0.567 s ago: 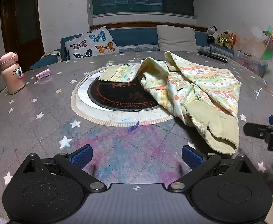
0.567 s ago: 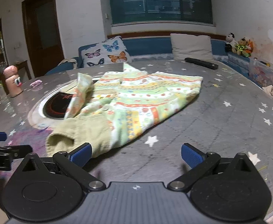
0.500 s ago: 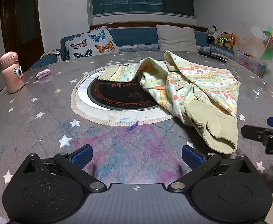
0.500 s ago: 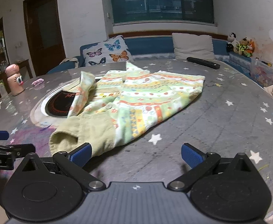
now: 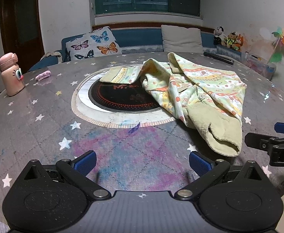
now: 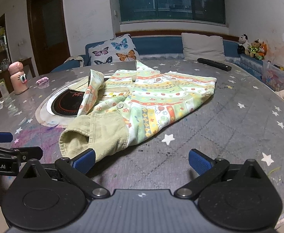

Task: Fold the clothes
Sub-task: 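Move both grippers toward the crumpled striped shirt, then grasp the shirt body with the left gripper while the right gripper grasps another edge, then lift the shirt, lay it flat on the table and open both grippers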

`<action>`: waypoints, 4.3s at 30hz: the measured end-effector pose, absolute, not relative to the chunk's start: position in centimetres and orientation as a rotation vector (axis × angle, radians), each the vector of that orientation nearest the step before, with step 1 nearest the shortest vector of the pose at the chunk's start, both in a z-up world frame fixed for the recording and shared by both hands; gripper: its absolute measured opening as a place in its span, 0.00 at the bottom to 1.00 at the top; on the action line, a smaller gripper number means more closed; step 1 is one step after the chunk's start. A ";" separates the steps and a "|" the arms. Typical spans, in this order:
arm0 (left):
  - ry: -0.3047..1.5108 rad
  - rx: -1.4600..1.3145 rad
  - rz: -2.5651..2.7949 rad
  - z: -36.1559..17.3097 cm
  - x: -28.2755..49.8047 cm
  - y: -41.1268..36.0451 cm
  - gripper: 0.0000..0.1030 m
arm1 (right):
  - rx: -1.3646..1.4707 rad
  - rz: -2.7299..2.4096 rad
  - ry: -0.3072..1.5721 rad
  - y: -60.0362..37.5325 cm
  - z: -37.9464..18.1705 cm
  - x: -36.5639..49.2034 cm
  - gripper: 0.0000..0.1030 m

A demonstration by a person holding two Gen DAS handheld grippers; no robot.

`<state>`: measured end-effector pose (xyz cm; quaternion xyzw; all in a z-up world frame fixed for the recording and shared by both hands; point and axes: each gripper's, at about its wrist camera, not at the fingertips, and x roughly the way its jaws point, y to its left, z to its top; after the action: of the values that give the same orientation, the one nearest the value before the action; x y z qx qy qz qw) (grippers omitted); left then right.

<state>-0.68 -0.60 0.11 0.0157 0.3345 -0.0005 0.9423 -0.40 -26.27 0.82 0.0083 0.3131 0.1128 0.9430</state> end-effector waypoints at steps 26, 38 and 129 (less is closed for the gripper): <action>0.711 0.036 -0.012 -0.1 0.9 -1.3 1.00 | -0.011 0.235 0.644 -25.4 0.9 0.1 1.00; 0.715 0.038 -0.022 0.3 2.4 -1.4 1.00 | -0.016 0.242 0.648 -25.1 1.0 1.0 1.00; 0.717 -0.186 0.158 3.6 6.7 8.5 0.01 | 0.083 0.036 0.516 -38.4 6.7 12.9 0.04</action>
<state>6.67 8.53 3.58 -0.0909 0.3500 0.0773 0.9291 12.87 -38.36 6.70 0.0411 0.2551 0.0177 0.9659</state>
